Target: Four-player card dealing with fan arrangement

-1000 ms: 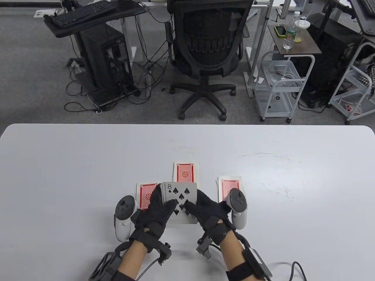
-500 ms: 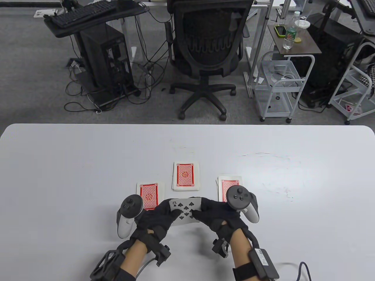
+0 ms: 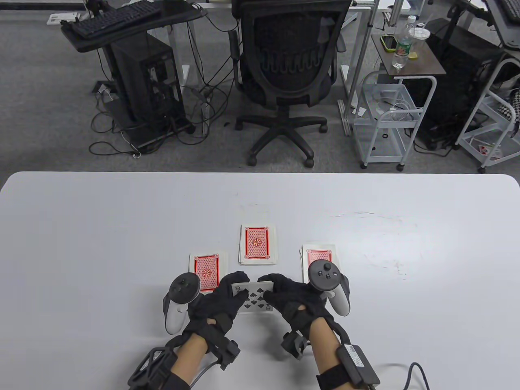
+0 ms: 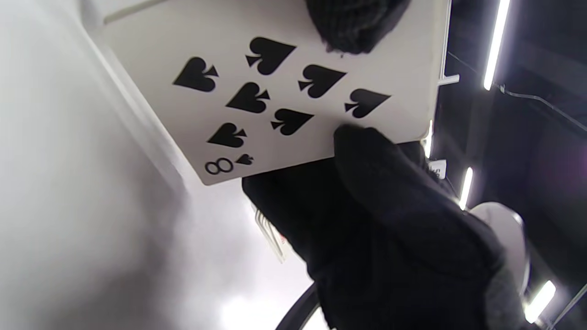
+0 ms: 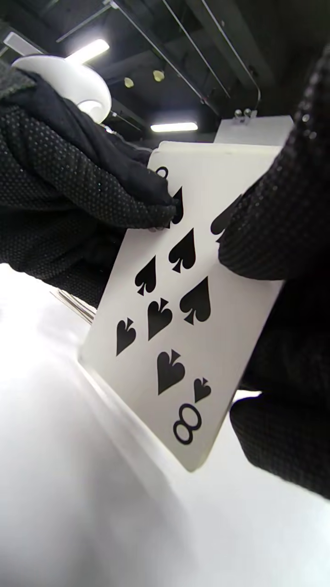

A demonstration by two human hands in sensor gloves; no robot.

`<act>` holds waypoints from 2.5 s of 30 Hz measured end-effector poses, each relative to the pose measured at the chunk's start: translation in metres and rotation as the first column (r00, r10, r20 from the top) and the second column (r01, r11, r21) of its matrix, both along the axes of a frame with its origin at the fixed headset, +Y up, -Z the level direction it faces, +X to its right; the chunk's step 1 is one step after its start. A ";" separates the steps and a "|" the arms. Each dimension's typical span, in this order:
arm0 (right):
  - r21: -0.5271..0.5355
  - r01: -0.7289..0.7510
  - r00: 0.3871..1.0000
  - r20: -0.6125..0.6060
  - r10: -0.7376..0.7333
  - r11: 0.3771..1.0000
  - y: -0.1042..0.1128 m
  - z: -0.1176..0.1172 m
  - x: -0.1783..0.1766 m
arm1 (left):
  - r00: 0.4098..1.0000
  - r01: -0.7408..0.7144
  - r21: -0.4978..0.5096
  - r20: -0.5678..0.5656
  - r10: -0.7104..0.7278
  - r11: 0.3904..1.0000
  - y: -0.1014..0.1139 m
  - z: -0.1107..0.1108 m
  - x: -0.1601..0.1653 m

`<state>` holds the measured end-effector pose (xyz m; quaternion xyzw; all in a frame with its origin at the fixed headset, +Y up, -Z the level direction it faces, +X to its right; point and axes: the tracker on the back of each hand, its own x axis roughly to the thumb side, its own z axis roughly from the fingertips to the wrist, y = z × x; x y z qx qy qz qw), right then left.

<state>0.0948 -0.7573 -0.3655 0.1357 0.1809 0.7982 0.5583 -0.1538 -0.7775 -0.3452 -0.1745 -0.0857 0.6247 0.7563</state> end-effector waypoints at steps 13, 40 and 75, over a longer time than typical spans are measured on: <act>-0.041 -0.073 0.997 -0.010 0.072 0.997 -0.007 0.001 -0.008 | 0.998 0.060 -0.040 -0.013 -0.060 0.997 -0.005 -0.001 0.002; 0.376 -0.001 0.995 0.090 -0.035 0.927 0.079 0.006 0.007 | 0.937 -0.289 0.002 0.205 0.283 0.957 0.008 0.004 0.004; 0.444 -0.005 0.977 0.191 -0.089 0.896 0.077 0.002 -0.004 | 0.928 -0.347 0.031 0.153 0.338 0.937 0.010 0.009 -0.005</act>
